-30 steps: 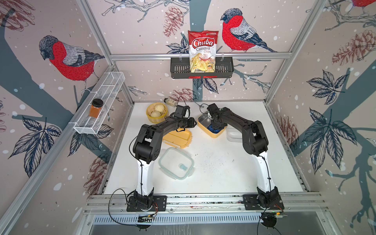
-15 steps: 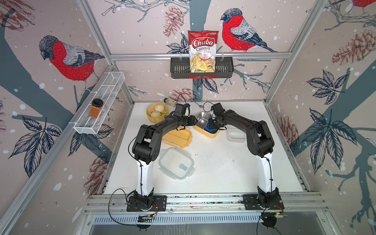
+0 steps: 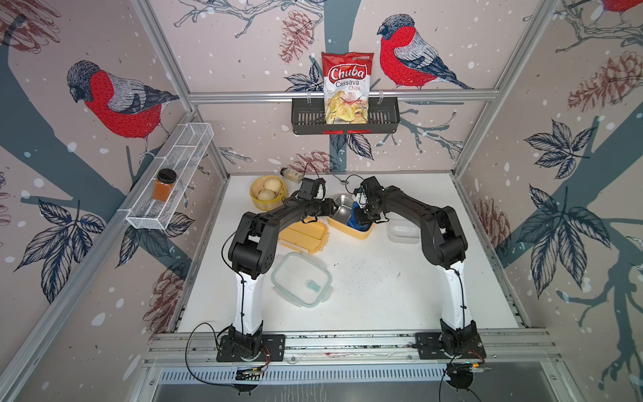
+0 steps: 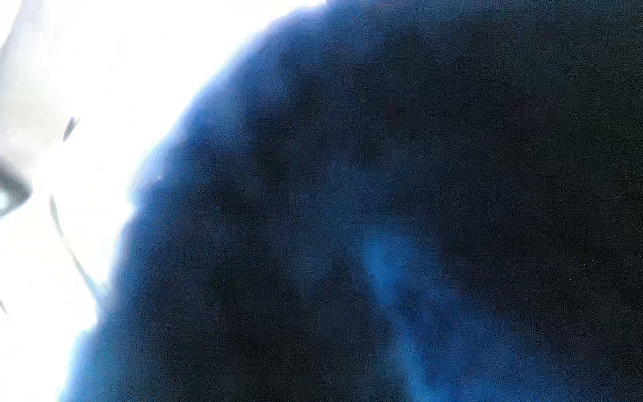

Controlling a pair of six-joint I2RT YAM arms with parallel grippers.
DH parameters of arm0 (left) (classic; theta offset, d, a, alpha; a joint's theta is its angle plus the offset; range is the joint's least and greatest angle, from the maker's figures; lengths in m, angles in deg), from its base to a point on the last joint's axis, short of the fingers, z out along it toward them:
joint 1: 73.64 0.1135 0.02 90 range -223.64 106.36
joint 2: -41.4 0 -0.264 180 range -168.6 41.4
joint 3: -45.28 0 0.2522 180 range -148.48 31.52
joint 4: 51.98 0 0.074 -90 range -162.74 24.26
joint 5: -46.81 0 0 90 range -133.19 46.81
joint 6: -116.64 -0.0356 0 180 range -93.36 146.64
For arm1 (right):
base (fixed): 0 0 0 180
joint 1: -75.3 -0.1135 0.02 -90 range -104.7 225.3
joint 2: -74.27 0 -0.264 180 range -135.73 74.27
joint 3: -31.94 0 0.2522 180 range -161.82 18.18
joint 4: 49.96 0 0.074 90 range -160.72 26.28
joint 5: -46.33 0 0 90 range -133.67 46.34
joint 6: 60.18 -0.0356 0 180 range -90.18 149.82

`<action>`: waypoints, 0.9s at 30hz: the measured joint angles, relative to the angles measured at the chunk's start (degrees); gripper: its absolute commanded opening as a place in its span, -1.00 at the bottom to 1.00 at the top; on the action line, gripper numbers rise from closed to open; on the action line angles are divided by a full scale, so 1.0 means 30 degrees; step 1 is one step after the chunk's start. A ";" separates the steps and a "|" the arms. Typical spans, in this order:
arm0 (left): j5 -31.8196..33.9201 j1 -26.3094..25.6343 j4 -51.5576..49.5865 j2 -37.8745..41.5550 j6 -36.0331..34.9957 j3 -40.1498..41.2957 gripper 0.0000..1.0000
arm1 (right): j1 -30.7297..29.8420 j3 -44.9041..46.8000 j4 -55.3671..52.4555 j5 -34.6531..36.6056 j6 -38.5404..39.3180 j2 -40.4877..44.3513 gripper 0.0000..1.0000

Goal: Wipe the insides of the lunch boxes
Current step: Wipe the dirt inside the lunch box.

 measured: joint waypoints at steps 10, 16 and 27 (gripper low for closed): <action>0.0007 0.0000 -0.0036 0.0095 -0.0044 -0.0029 -0.17 | 0.1625 0.1231 -0.0576 -0.0022 -0.0495 0.2142 -1.00; 0.0007 0.0000 -0.0160 0.0138 -0.0219 -0.0015 -0.20 | 0.1406 0.0561 0.0750 -0.0393 -0.1734 0.4080 -1.00; 0.0073 0.0444 0.0080 0.1151 0.0160 0.1042 -0.33 | 0.0117 -0.2346 0.1668 -0.1093 -0.3184 0.2805 -1.00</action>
